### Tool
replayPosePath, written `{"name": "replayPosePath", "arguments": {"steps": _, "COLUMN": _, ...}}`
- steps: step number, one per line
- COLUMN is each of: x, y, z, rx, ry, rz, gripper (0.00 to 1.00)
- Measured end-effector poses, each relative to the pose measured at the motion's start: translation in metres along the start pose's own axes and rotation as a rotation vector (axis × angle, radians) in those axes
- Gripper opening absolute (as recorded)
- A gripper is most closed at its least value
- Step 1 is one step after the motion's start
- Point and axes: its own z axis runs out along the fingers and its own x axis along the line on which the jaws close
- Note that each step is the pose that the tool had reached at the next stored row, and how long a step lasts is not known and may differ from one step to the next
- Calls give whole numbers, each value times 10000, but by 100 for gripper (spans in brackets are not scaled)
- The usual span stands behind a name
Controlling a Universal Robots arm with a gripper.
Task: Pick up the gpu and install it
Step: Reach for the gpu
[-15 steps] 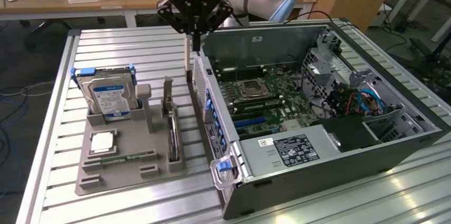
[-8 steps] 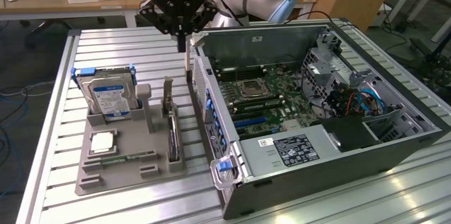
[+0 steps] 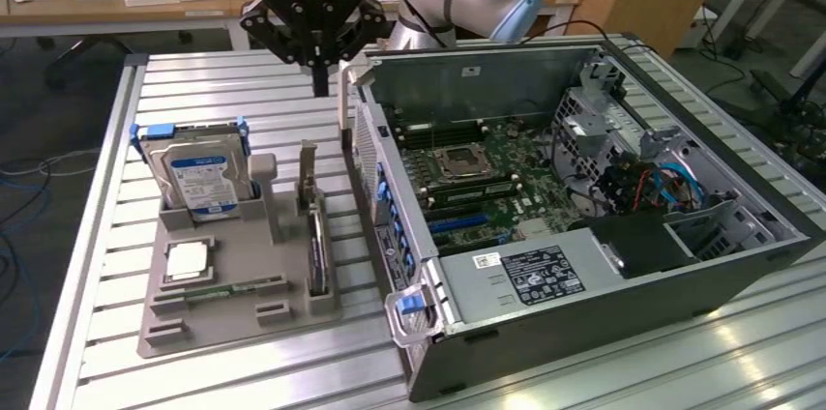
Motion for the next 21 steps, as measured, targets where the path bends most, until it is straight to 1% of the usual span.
{"name": "replayPosePath", "arguments": {"steps": 5, "x": 74, "y": -3, "z": 1, "rx": 0, "ry": 0, "rz": 2, "gripper": 11}}
{"name": "replayPosePath", "arguments": {"steps": 10, "x": 77, "y": -14, "z": 0, "rx": 0, "ry": 1, "rz": 0, "gripper": 11}}
{"name": "replayPosePath", "arguments": {"steps": 13, "x": 79, "y": -61, "z": -2, "rx": 0, "ry": 1, "rz": 2, "gripper": 11}}
{"name": "replayPosePath", "arguments": {"steps": 21, "x": 92, "y": -239, "z": -9, "rx": 0, "ry": 1, "rz": 1, "gripper": 11}}
